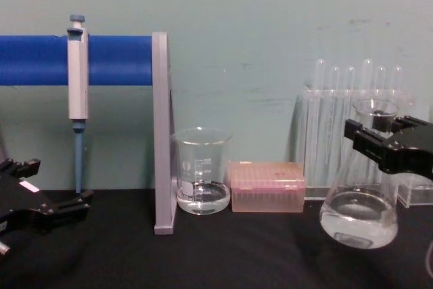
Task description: Grasp the erlenmeyer flask with one hand, shake it three times, then place it back.
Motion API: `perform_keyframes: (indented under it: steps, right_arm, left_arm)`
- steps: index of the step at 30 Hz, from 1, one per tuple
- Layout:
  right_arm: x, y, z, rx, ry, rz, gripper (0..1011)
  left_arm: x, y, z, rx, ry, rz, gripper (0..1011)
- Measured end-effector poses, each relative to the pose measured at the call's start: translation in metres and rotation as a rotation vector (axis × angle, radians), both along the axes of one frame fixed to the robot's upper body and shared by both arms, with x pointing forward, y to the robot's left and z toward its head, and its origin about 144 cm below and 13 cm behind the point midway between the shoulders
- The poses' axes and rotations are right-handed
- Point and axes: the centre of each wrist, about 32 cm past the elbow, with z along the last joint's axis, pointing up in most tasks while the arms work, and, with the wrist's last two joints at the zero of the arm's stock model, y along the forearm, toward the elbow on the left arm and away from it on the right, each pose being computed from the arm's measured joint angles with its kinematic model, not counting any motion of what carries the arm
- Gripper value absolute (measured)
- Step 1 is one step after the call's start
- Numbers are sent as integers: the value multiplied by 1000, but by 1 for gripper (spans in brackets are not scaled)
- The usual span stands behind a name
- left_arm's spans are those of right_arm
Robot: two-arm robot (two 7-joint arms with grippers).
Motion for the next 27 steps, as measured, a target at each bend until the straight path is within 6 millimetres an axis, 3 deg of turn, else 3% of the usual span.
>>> perform_keyframes:
  steps: [12,27]
  right_arm:
    - [4,5,0,-15,1,111,458]
    - [10,17,3,-28,-2,378,459]
  left_arm:
    - [0,0,0,0,0,0,1001]
    - [0,0,0,0,0,0,1001]
